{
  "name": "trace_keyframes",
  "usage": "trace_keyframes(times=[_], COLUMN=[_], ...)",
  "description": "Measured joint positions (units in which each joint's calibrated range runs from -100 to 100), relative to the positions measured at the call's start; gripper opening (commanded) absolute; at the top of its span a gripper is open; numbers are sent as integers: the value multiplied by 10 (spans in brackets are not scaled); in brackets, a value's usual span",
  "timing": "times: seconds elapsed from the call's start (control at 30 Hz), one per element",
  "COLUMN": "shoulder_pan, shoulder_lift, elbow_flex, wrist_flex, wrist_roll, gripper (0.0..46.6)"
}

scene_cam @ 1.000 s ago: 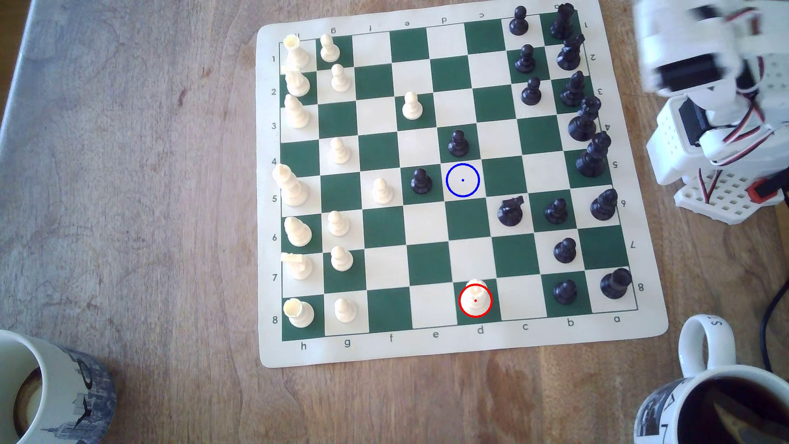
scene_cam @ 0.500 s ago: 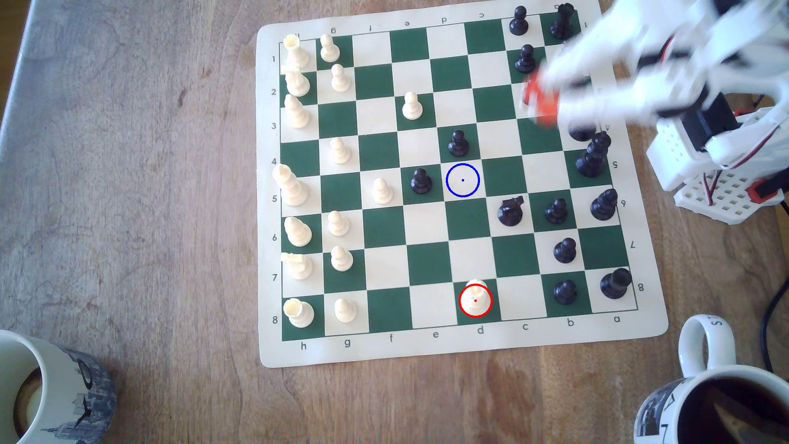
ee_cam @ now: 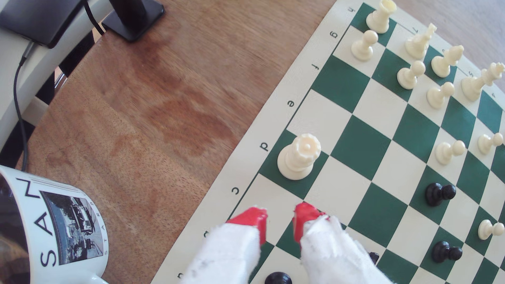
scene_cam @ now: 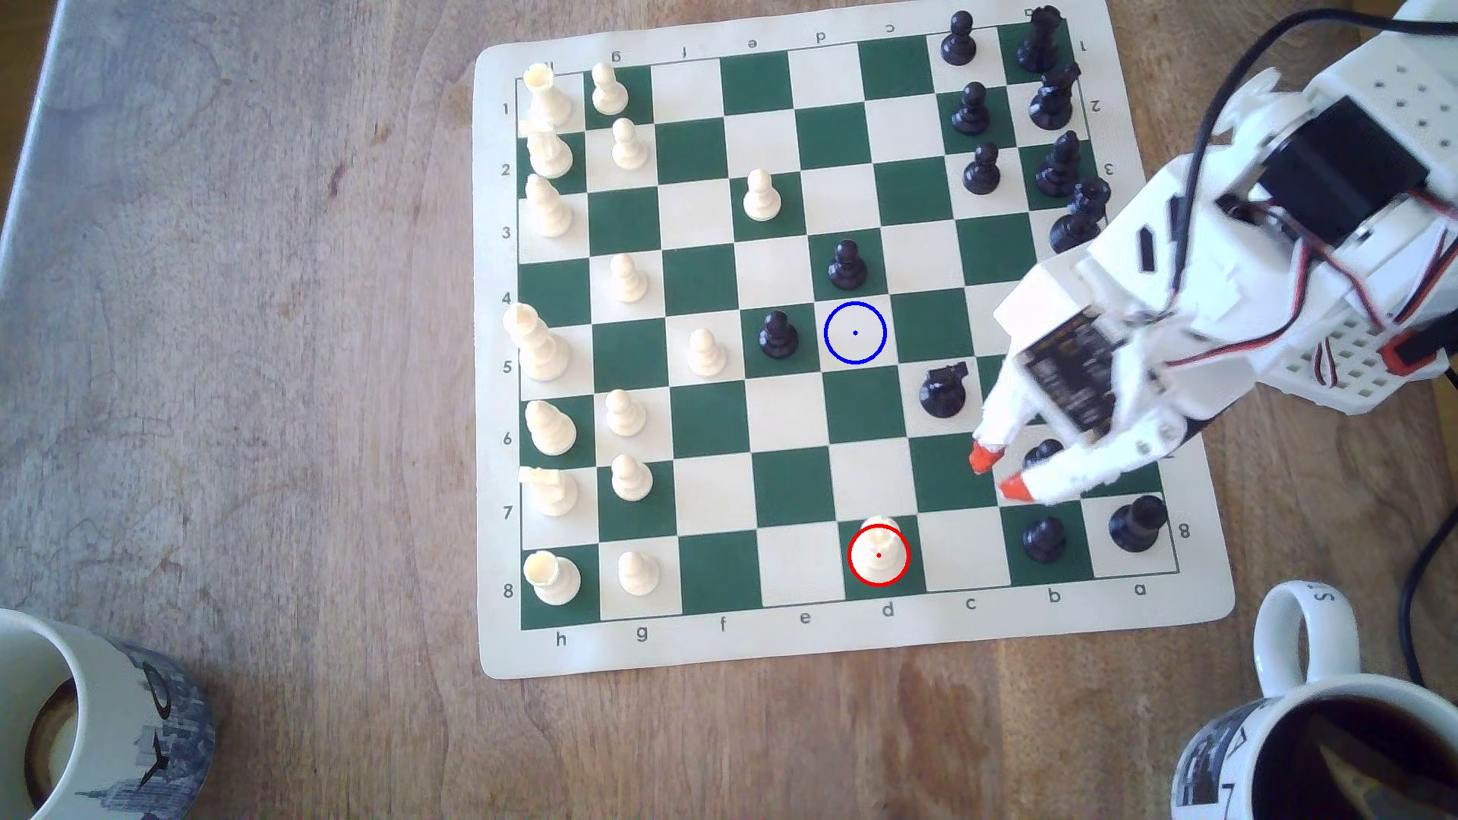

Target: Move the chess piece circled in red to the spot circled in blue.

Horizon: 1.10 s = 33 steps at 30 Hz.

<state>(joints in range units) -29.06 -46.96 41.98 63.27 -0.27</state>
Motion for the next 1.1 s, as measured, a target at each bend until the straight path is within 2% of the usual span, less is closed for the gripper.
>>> trace_keyframes(times=[0.13, 0.27, 0.53, 0.9, 1.1], shoulder_pan=[4, 29, 38, 36, 35], shoulder_lift=[18, 45, 118, 207, 267], elbow_flex=[-28, -50, -51, -27, -22], wrist_flex=[16, 33, 18, -53, -83], wrist_roll=[-18, -34, -57, -59, -48], gripper=[151, 153, 157, 163, 170])
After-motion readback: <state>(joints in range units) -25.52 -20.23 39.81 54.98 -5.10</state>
